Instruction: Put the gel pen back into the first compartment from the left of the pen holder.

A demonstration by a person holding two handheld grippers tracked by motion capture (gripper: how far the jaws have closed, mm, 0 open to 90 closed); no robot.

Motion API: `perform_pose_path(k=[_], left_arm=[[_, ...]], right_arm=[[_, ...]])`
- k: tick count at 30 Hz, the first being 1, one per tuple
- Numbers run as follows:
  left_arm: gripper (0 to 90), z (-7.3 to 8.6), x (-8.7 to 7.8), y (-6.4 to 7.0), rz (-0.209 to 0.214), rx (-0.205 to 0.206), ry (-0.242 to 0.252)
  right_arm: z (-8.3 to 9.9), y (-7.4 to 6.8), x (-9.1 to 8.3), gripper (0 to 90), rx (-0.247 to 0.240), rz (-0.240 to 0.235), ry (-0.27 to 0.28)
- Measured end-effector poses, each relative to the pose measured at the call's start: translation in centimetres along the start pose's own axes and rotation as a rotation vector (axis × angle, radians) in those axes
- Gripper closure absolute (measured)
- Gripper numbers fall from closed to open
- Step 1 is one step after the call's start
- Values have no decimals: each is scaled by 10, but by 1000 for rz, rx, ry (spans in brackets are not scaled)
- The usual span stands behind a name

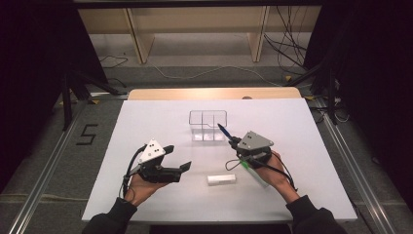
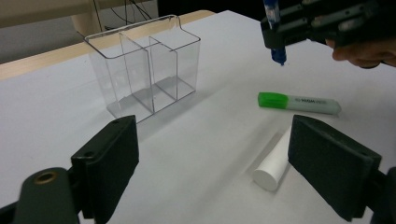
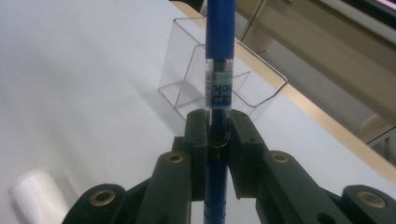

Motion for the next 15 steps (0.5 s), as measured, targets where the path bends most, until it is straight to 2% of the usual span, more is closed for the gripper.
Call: perform_pose_path(k=[1,5,11,15], left_arm=[[159,2,-1,-1,-7,7,-6],[155,6,-3,-5,-18,-12,8],[155,5,-9,-7,-37,-16,31],[155,6,-12,-9,-43,-25,38]], right_arm=[[-3,1,2,796,25,-15,7],[-13,4,9,795,121,-52,23],[-25,7,22,796,213,-91,45],[-33,7,32,796,235,-92,52]])
Point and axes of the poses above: each handheld gripper's, and its own axes: x roughly forward along the jaws, z roughly out of its underside, y roughly to its right, the point moved 8 cm from there along x, roughly forward along the jaws, and after that the axes turned 8 degrees about x, right-handed, at the moved point
